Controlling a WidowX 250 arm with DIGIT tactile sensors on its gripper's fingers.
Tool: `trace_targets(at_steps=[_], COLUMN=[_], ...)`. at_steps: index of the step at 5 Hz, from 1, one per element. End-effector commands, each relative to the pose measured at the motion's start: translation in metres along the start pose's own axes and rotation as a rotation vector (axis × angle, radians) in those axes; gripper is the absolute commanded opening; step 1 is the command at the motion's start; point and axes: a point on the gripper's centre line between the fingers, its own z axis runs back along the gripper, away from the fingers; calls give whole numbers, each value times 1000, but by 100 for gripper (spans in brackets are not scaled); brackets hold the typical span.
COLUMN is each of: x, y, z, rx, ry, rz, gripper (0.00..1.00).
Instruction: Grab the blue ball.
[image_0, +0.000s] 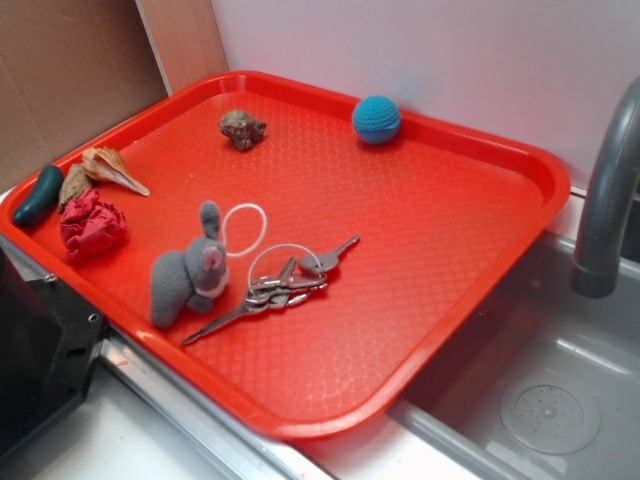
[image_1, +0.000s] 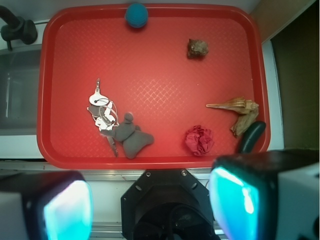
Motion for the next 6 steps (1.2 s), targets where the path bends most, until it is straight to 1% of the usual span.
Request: trace_targets(at_steps=[1, 2, 3, 4, 5, 6], x=[0, 45, 98, 145, 182, 192], y=[0, 19, 9, 11, 23, 16], z=[0, -51, -76, -107, -138, -160], rx=[0, 55, -14, 38, 76, 75], ry=[0, -35, -152, -188, -188, -171], rz=[0, 93, 16, 32, 44, 7], gripper=[100, 100, 100, 100, 100, 100])
